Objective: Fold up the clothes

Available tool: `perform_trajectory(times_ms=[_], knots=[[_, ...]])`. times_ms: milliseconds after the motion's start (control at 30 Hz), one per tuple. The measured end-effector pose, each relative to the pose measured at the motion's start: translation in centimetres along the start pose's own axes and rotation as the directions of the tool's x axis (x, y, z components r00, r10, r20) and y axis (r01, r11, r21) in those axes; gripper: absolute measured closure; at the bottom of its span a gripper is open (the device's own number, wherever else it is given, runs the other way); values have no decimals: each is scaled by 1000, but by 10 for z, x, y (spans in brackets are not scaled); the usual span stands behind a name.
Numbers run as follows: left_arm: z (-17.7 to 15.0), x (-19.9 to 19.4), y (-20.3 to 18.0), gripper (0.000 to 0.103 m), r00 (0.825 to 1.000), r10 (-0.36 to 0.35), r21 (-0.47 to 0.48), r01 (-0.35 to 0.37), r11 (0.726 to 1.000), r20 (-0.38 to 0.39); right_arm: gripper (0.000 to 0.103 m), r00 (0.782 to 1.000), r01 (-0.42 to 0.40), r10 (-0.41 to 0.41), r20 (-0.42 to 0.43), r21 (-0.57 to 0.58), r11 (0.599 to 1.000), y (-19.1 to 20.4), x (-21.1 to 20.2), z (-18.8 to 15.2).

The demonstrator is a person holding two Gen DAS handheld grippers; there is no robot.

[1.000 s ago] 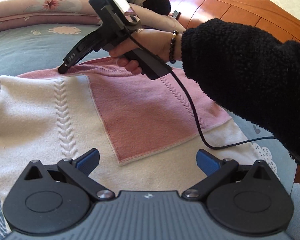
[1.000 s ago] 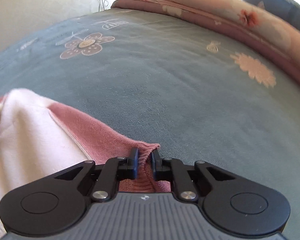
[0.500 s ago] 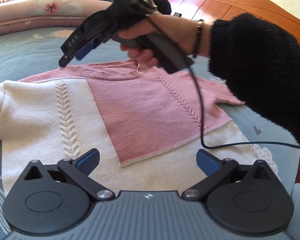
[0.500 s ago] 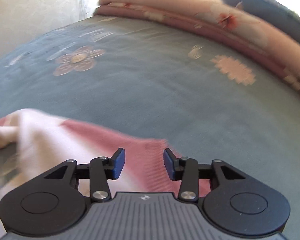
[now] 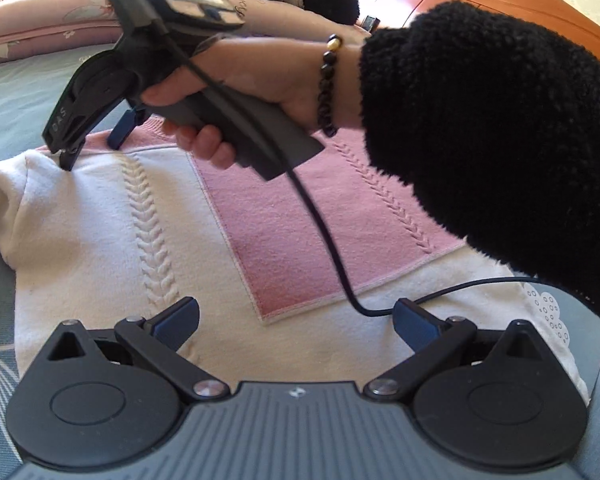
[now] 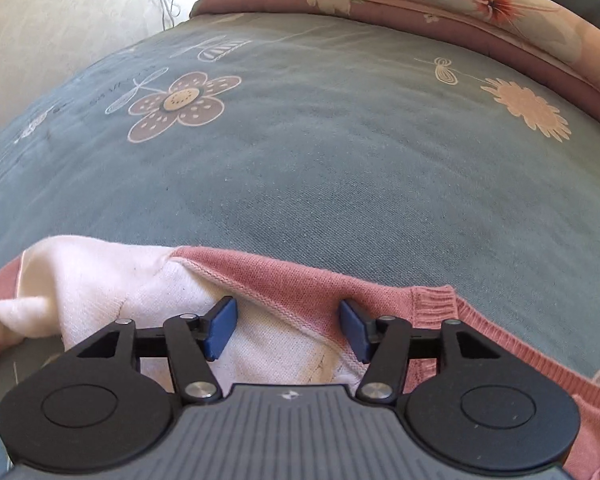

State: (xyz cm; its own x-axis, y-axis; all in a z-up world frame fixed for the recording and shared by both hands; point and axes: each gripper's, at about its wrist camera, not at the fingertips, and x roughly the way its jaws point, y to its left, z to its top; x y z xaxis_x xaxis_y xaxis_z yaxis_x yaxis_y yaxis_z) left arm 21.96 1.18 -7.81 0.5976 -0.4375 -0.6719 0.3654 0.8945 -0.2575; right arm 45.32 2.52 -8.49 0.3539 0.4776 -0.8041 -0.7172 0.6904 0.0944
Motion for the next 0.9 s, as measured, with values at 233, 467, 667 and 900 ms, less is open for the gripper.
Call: perform_trajectory(times_ms=[233,467,667,900], knots=[[0,-5,-6,1,1000,-16,23,16,1000,0,37,985,173,-173,1,22,985,-43,-90,-30],[-5,1,-13,1,999,-23,49,24,999,-22,35,955,295,-286,-74,258,920,-124,-127,-100],[-7,11,-8,1,999,-12,35,13,999,-40,28,937,315,-349,25,371,873,-156,-94,-119],[-8,10,-5,1,999,-8,29,9,1000,-40,10,930,329,-366,32,371,868,-160,-81,-99]])
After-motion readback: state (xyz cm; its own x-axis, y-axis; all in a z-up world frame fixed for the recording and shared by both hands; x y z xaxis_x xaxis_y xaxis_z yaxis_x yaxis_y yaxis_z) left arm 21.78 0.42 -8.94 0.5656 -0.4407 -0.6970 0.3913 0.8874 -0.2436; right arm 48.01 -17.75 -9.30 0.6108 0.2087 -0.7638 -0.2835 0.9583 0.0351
